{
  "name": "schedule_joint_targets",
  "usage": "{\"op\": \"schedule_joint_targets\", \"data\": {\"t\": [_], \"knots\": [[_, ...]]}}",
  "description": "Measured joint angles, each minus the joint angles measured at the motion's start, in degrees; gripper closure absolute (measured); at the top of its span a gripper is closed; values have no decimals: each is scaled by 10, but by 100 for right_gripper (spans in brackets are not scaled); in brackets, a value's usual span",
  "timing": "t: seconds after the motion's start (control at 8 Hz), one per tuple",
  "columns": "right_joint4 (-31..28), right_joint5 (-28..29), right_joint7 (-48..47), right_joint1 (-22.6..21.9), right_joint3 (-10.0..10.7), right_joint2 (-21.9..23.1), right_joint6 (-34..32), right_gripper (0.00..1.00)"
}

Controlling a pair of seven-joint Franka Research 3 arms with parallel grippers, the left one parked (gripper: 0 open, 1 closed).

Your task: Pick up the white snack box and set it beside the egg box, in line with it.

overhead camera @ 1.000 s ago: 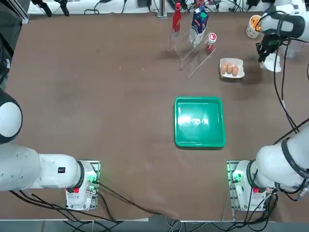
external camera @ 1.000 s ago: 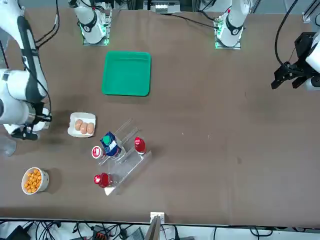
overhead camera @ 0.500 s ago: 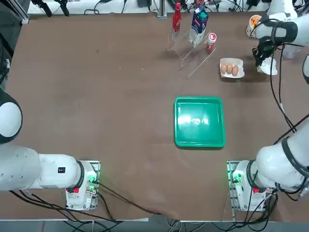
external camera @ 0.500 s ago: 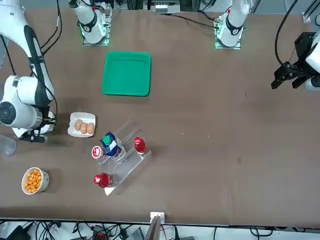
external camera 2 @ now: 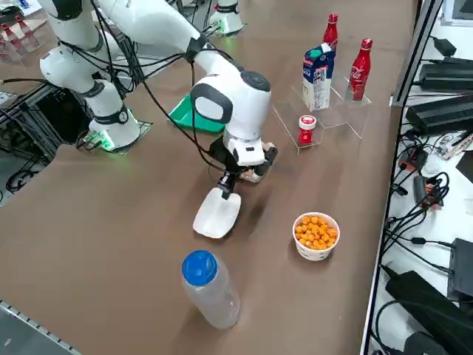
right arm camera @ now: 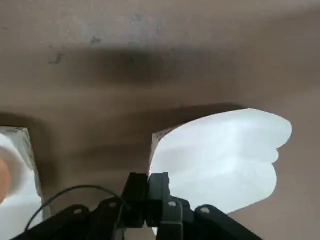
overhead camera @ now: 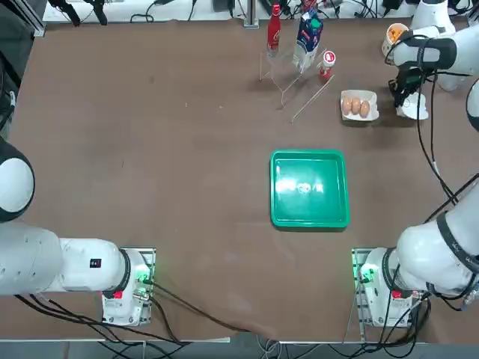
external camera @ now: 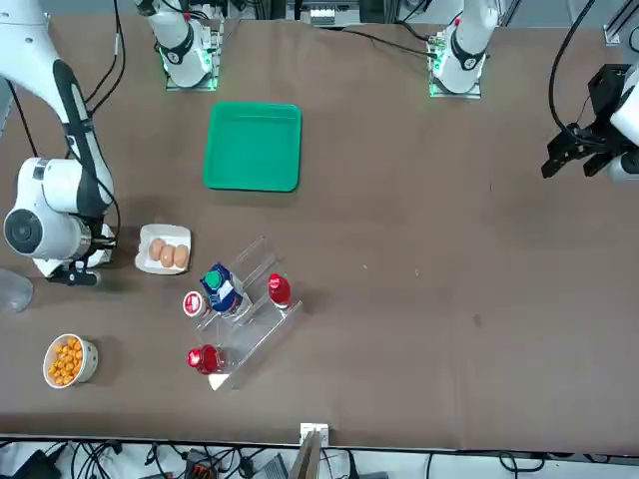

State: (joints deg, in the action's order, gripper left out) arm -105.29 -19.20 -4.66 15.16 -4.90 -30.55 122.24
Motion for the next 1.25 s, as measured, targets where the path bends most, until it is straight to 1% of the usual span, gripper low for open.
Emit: {"op": "schedule_joint_targets", "data": {"t": [0.25, 0.38, 0.75, 0.88, 1.0, 1.12, 1.25], "knots": [[-7, 0, 0, 0, 0, -1, 0, 95], [-8, 0, 0, -1, 0, -1, 0, 84], [6, 0, -1, -4, -2, 2, 0, 30], [20, 0, -1, -5, -5, 12, -16, 9], [40, 0, 0, -5, -18, 33, -47, 0], [64, 9, -1, -6, -37, 62, -86, 0], [89, 50, -1, -8, -56, 95, -124, 0]]}}
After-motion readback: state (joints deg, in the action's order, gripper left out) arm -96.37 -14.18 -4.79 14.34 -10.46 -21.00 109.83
